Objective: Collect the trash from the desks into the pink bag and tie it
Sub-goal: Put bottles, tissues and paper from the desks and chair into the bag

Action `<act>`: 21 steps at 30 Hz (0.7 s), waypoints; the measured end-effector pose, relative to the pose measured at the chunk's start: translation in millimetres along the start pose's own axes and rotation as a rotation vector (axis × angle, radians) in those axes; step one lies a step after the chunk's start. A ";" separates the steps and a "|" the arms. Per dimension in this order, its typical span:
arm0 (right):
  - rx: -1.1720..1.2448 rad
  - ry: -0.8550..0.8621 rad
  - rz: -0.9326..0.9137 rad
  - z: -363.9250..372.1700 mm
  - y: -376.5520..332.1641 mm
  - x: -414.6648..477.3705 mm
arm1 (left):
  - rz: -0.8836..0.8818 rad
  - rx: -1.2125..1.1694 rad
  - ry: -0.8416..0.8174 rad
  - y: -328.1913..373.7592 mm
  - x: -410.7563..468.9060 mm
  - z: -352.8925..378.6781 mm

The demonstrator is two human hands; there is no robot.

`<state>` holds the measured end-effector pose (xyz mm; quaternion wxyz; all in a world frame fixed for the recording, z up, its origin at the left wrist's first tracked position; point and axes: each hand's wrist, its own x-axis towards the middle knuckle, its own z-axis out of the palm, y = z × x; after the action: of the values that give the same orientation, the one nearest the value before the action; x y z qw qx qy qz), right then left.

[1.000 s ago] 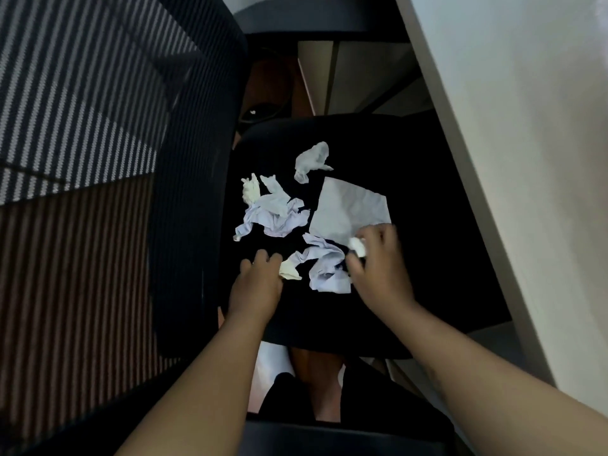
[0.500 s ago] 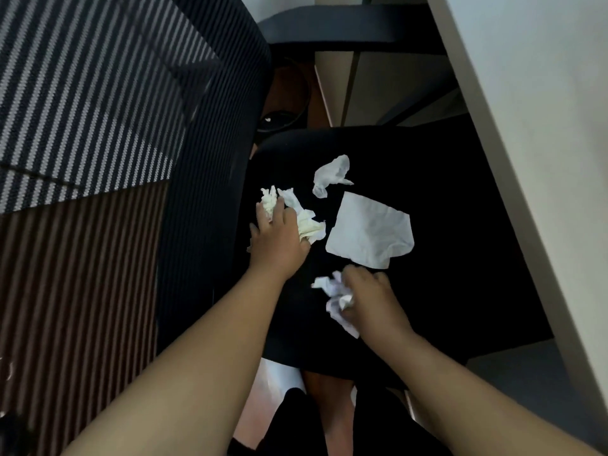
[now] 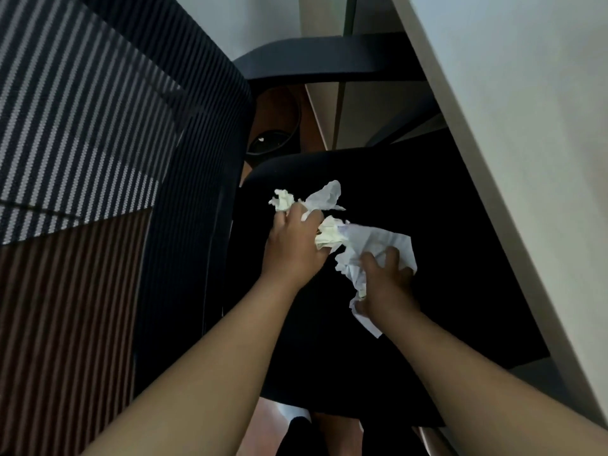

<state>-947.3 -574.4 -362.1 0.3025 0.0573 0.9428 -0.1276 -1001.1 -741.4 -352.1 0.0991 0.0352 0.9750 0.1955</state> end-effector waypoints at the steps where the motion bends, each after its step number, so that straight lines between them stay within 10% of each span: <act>1: -0.003 0.040 -0.026 3.9 4.5 -1.4 | 0.031 0.021 -0.027 3.5 9.9 -0.9; 6: -0.010 0.127 -0.121 20.4 16.8 -3.1 | 0.069 0.092 -0.309 -5.1 46.3 11.4; 21: 0.102 0.065 -0.141 -34.0 12.1 -28.9 | 0.114 -0.180 -0.083 9.5 3.0 -31.2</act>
<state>-940.5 -554.4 -321.0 0.2589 0.0101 0.9460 -0.1947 -1010.2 -743.9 -320.7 0.1307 0.0897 0.9451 0.2858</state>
